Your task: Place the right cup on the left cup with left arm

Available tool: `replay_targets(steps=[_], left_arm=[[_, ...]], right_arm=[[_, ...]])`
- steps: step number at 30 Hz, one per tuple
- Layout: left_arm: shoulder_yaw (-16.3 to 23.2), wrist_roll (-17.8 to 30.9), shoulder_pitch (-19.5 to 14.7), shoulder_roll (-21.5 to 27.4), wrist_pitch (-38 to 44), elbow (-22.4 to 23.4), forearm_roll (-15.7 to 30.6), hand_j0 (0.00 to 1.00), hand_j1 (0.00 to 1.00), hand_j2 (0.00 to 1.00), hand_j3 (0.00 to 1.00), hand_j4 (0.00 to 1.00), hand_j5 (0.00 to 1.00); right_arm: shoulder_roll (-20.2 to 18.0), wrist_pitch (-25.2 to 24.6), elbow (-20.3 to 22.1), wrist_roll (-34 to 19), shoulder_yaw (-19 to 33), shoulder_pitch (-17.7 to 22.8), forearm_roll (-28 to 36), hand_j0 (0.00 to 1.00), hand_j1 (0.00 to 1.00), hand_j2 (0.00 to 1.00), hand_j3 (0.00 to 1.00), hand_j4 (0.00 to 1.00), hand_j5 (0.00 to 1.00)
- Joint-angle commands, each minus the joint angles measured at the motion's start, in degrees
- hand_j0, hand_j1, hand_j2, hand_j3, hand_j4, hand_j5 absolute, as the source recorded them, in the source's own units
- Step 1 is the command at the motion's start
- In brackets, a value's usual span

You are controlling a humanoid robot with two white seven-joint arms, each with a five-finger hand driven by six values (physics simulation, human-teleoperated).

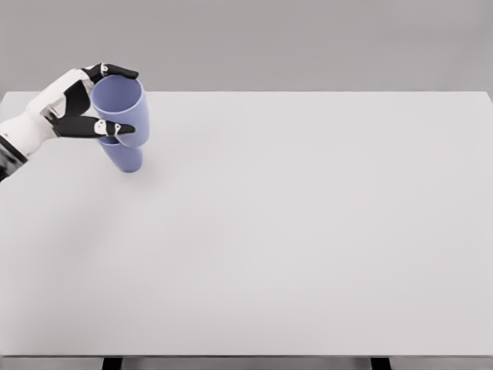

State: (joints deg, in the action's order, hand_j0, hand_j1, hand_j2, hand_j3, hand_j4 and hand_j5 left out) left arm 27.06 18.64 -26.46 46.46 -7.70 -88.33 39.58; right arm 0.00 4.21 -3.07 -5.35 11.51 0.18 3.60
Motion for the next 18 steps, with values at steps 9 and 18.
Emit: replay_targets(steps=[9, 18], left_arm=[[0.01, -0.01, -2.72, 0.04, 0.31, 5.45, 0.59, 0.65, 0.65, 0.65, 0.65, 0.65, 0.65], [0.1, -0.01, -3.43, -0.49, 0.23, 8.62, 0.59, 0.65, 0.65, 0.65, 0.65, 0.65, 0.65]], right_arm=[[0.0, 0.01, 0.0, -0.02, 0.0, 0.0, 0.0, 1.0, 1.0, 1.0, 1.0, 1.0, 1.0], [0.0, 0.01, 0.0, -0.02, 0.0, 0.0, 0.0, 1.0, 1.0, 1.0, 1.0, 1.0, 1.0]])
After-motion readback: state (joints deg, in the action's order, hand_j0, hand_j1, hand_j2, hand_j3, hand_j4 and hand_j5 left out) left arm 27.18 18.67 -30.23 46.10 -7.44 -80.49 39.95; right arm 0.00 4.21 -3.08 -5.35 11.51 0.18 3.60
